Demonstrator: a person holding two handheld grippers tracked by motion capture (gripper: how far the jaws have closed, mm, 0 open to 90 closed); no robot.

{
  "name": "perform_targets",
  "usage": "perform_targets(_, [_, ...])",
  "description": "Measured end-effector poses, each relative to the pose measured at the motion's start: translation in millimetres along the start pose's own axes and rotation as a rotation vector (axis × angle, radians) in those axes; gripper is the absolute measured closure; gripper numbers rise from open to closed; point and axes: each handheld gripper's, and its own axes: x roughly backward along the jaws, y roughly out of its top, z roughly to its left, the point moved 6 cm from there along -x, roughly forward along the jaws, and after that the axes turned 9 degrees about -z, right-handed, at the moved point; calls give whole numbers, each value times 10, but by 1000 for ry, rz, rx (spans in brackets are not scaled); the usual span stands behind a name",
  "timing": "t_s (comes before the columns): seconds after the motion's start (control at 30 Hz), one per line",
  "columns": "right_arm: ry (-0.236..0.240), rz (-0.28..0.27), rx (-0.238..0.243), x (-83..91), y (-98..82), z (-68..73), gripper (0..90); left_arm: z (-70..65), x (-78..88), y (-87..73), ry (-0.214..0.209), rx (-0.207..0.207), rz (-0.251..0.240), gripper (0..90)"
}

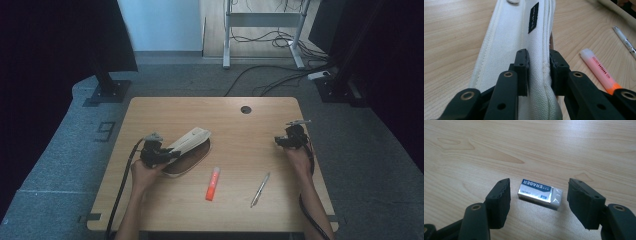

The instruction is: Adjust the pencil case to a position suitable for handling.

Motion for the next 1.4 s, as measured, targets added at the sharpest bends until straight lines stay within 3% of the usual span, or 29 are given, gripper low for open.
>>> perform_targets(0.33, [-17, 26, -13, -106, 6, -29, 384, -1, -4, -3, 0, -3, 4, 718])
perform_targets(0.77, [-15, 37, -31, -88, 13, -29, 450, -8, -9, -3, 0, -9, 5, 718])
perform_targets(1.0, [6, 28, -31, -11, 11, -7, 451, -6, -7, 1, 0, -8, 4, 722])
perform_targets(1.4, [73, -12, 10, 221, 66, 152, 451, -11, 4, 8, 6, -9, 1, 727])
